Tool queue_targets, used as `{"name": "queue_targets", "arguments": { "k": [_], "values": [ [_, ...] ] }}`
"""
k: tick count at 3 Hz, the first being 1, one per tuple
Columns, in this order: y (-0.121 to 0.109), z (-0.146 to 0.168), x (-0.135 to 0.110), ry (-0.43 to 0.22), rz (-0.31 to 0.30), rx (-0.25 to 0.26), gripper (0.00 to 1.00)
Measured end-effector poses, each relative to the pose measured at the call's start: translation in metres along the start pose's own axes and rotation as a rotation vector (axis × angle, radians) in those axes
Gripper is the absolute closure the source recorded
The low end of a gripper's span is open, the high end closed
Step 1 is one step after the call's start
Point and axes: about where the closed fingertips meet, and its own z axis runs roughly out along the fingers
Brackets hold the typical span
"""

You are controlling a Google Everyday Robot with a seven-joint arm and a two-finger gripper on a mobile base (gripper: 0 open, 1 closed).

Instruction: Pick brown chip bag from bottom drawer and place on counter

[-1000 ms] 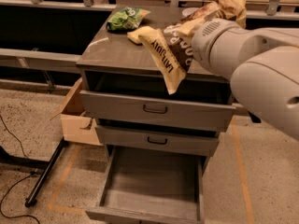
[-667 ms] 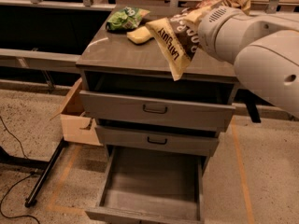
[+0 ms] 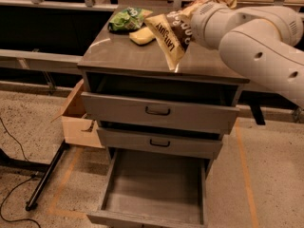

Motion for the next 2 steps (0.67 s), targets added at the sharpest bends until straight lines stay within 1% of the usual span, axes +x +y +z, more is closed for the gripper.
{"name": "queue_targets", "arguments": {
  "k": [1,2],
  "values": [
    [0.008,0.041,-0.002,-0.016,-0.006,-0.005,1.0],
    [0.01,0.077,0.008,-0.001,-0.046,-0.011,0.85]
  ]
}}
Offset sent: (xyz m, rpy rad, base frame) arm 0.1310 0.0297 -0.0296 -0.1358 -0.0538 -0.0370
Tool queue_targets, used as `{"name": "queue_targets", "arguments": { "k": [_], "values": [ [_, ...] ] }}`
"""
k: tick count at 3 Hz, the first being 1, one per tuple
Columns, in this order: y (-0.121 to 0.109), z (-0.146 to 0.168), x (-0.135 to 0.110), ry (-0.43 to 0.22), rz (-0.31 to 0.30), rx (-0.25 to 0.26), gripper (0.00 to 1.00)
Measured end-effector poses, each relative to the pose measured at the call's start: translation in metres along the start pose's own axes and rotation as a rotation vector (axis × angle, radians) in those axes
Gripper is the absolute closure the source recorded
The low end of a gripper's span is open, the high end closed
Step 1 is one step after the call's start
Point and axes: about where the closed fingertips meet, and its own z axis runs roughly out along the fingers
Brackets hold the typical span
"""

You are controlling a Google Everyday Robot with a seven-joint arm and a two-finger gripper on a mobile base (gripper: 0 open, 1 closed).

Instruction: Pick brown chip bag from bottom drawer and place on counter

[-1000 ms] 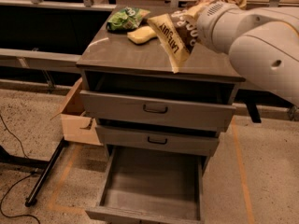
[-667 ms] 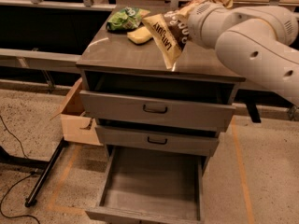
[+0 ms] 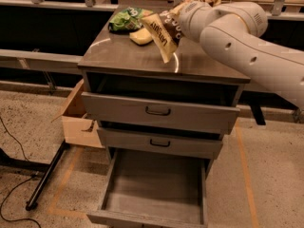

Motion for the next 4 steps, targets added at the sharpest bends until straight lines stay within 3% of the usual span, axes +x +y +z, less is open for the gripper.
{"name": "queue_targets", "arguments": {
  "k": [2,3,4],
  "values": [
    [0.017,0.058,0.004,0.016,-0.108,-0.058,0.38],
    [0.029,0.069,0.004,0.022,-0.132,-0.094,0.15],
    [0.038,0.07,0.01,0.038,-0.145,-0.126,0.0]
  ]
}}
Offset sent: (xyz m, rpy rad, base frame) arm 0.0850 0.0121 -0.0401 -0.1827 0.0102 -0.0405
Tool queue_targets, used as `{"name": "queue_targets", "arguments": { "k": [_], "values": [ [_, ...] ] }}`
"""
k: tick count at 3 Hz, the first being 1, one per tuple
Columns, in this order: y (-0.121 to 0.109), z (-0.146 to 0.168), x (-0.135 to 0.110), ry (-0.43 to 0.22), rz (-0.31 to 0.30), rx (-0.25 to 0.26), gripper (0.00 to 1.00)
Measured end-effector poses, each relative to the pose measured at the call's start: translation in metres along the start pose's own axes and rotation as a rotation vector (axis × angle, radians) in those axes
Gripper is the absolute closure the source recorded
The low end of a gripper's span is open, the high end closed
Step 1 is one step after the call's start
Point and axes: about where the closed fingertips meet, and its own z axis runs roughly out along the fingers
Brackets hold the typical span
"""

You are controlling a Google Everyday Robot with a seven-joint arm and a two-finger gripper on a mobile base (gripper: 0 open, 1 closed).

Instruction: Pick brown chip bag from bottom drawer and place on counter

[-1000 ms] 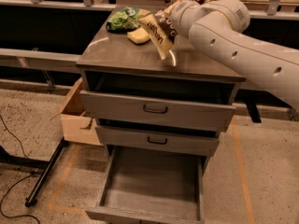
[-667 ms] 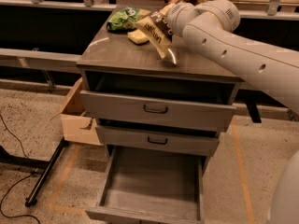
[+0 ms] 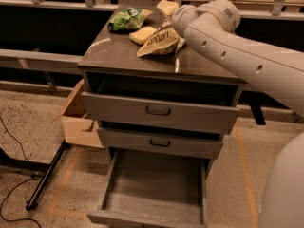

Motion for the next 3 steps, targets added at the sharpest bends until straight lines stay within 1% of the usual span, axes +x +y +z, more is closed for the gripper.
{"name": "queue_targets", "arguments": {
  "k": [1,2,3],
  "values": [
    [0.014,-0.015,0.021,0.043,-0.014,-0.046,0.0],
    [0.029,-0.052,0.064,0.14,-0.045,-0.104,0.0],
    [0.029,-0.052,0.064,0.14,-0.045,-0.104,0.0]
  ]
}}
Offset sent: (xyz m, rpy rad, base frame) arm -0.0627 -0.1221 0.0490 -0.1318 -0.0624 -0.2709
